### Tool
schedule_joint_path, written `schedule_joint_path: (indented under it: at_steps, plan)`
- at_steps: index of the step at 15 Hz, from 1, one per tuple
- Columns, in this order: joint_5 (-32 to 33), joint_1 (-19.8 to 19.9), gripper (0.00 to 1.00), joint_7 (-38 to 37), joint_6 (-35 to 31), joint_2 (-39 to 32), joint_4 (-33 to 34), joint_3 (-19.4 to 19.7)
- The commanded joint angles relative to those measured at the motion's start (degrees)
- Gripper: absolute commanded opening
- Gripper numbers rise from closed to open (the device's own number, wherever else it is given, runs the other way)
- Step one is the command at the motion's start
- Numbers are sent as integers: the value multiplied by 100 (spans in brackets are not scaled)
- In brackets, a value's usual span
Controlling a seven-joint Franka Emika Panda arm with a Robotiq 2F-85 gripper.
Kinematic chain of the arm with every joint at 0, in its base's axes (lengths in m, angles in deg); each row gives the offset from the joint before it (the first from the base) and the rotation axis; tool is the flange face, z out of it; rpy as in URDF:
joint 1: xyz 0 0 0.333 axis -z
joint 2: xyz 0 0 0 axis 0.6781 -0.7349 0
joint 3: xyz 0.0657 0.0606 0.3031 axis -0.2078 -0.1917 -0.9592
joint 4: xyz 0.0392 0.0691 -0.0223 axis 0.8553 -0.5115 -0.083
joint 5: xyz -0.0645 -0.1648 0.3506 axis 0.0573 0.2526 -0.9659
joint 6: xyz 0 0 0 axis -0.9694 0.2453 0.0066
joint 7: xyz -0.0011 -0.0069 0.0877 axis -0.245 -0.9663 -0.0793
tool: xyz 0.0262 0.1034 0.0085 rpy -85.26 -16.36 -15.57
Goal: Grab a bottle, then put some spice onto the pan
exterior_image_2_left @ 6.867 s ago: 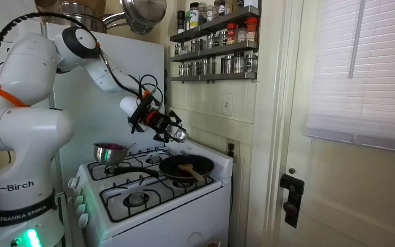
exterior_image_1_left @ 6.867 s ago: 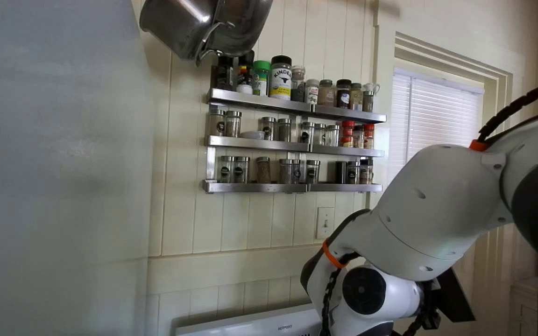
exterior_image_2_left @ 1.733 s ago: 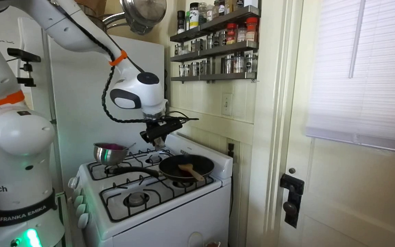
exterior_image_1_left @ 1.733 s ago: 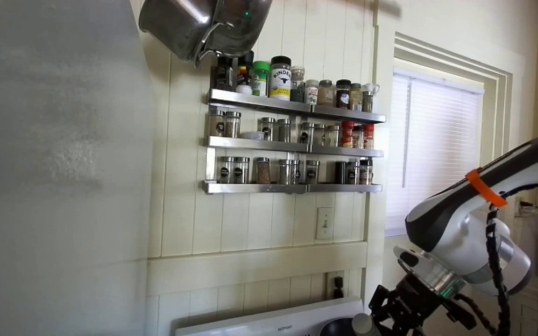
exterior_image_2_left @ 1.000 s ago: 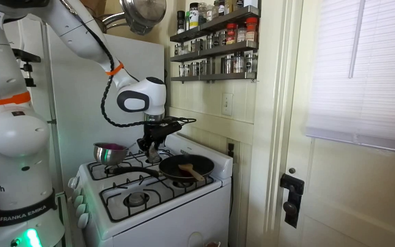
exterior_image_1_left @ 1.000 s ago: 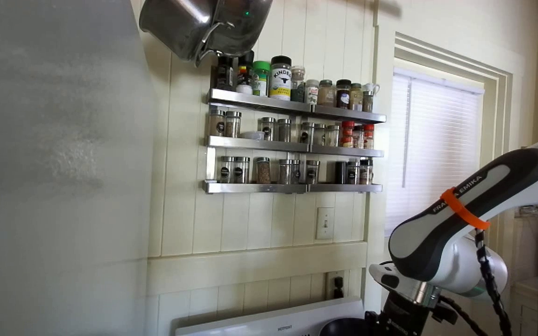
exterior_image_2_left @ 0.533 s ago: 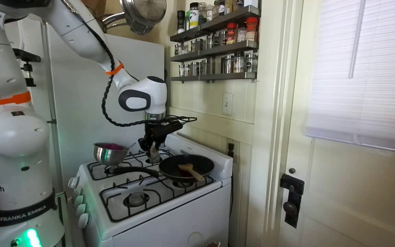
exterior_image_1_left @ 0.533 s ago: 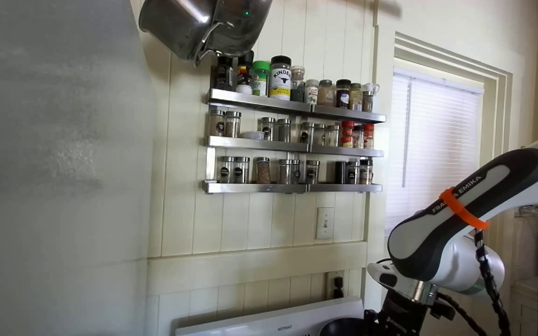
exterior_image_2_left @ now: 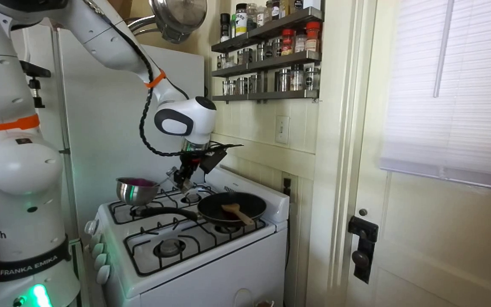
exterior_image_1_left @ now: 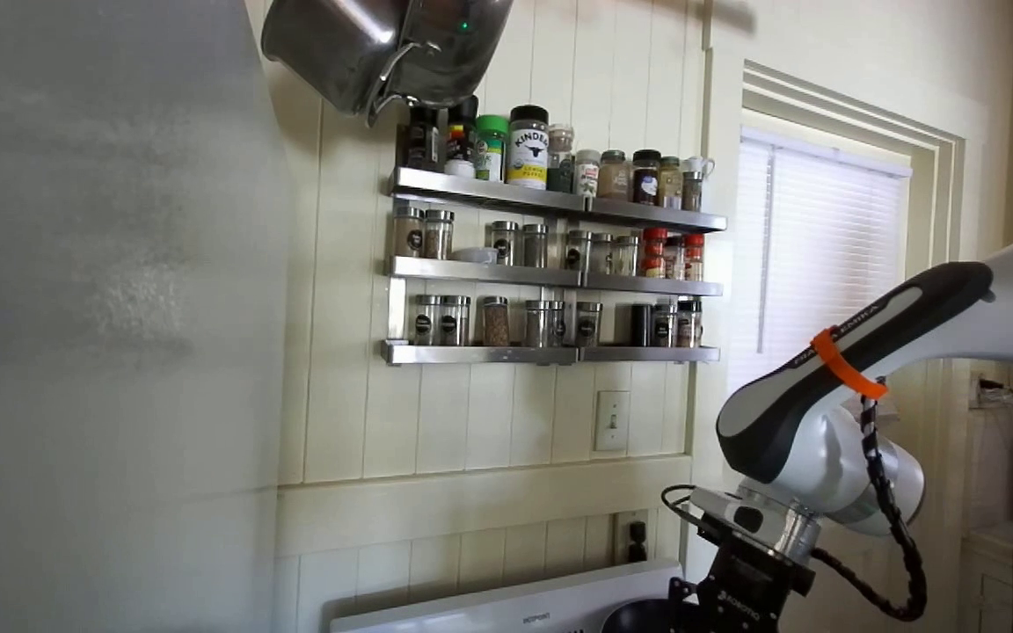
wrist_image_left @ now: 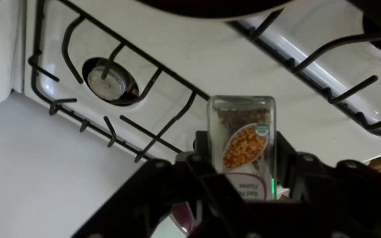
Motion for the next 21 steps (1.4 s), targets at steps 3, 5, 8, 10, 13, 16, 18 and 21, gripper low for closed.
schedule_joint_path:
  at_steps: [3,5,8,10,13,16,18,21]
  plan:
    - [198,-290,23,685,1672,-461,875,252]
    - [270,224,23,495,1595,-887,1036,-298]
    - [753,269,23,-391,982,-1278,1271,-634]
    - [1156,325,23,-1015,644,-1548,1431,-757]
    - [1867,357,23,-1907,484,-2033,1752,-892]
    - [2516,369,23,-2710,492,-2380,2036,-993]
    - [2805,380,23,-3090,486,-2626,2277,-1069]
    - [3129,327,23,-3752,193,-2849,2492,-1184]
